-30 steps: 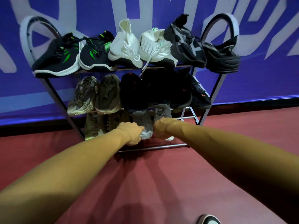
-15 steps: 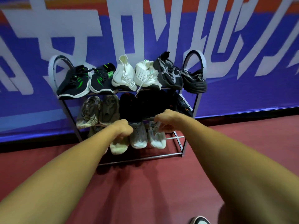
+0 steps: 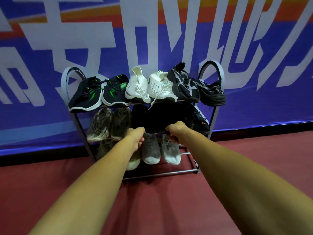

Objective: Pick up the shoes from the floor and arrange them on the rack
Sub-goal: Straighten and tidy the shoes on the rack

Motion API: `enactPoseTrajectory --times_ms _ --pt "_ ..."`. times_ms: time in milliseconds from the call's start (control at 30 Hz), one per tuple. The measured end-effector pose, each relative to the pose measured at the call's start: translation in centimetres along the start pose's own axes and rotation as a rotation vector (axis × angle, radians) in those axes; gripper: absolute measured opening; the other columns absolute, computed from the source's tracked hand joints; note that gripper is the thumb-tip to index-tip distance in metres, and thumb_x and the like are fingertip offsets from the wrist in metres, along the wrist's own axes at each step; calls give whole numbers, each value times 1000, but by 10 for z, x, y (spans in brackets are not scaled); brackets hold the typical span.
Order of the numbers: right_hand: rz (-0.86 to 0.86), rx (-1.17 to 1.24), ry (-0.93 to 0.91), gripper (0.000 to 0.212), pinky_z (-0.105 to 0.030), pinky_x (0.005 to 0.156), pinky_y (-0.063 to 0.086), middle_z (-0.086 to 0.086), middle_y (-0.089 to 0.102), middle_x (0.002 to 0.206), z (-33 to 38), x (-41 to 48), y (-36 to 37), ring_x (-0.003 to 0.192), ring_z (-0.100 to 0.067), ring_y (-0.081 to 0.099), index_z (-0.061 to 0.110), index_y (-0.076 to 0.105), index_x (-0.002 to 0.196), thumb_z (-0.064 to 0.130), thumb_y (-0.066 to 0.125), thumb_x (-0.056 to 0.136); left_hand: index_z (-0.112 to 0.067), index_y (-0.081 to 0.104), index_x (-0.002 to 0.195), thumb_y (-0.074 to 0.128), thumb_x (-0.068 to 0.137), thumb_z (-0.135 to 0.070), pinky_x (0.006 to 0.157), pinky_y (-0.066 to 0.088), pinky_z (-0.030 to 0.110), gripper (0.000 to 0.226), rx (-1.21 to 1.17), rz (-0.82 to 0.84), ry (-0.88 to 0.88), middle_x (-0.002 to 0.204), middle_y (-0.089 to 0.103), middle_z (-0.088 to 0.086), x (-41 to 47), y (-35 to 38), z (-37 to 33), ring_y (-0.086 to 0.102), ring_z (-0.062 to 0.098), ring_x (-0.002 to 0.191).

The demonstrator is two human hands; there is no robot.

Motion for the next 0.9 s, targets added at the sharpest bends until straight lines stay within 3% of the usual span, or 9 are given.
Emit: enactPoseTrajectory --times_ms 167,233,300,400,533,600,667,767,900 --pt "-46 -206 -38 14 -30 53 47 -17 59 84 1 5 7 71 -30 61 3 58 80 14 58 88 2 66 94 46 90 -16 42 37 21 27 79 -139 134 63 58 11 5 -13 -7 50 21 50" --pt "-58 -321 -76 23 -34 65 50 -17 59 94 1 7 12 84 -32 63 1 63 98 21 58 87 2 66 100 46 91 -21 63 53 32 32 149 -156 148 82 66 18 8 -16 -6 64 30 73" --pt "-83 -354 -99 26 -36 75 52 -17 61 98 4 4 14 91 -34 65 4 64 100 24 57 86 -2 65 98 46 88 -29 88 55 44 34 182 -200 165 105 68 24 8 -18 -7 66 40 100" --pt "-175 -350 -98 37 -35 78 51 -17 66 109 7 0 9 99 -37 65 1 63 111 28 56 87 -2 68 101 42 73 -41 93 53 48 55 231 -261 196 110 68 24 12 -23 -16 64 42 101" --pt "-222 -428 -59 59 -43 95 49 -21 55 131 3 -2 9 118 -41 56 0 39 139 23 59 89 -1 67 102 45 78 -42 87 57 45 53 215 -281 223 96 71 20 10 -30 -20 69 36 89" --pt "-155 -392 -34 64 -44 98 50 -24 53 133 1 -4 13 119 -42 56 -1 33 143 22 59 89 0 65 102 49 89 -33 62 57 34 39 232 -187 172 79 69 16 7 -26 -13 66 27 66" --pt "-148 -371 -52 58 -43 94 54 -23 59 126 3 -4 10 111 -40 61 -1 44 136 26 57 87 3 56 125 50 95 -28 39 40 21 44 298 -73 95 76 67 12 7 -19 -3 57 18 53" --pt "-231 -359 -32 62 -44 93 54 -22 60 126 3 -5 -3 109 -39 63 4 37 143 26 54 87 3 35 144 50 96 -30 34 33 16 61 355 -19 99 77 66 9 7 -18 2 56 14 51" --pt "-362 -90 64 75 -46 92 52 -21 57 125 -6 -3 -22 111 -40 60 14 9 151 20 55 92 4 34 144 51 95 -32 35 33 16 64 424 -21 135 82 67 10 8 -19 3 56 14 51"
Point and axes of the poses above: each hand's wrist, its own x-axis towards the middle knuckle, its own y-axis out of the palm, z = x × y, the point moved 3 cm from there along x, towards the middle knuckle
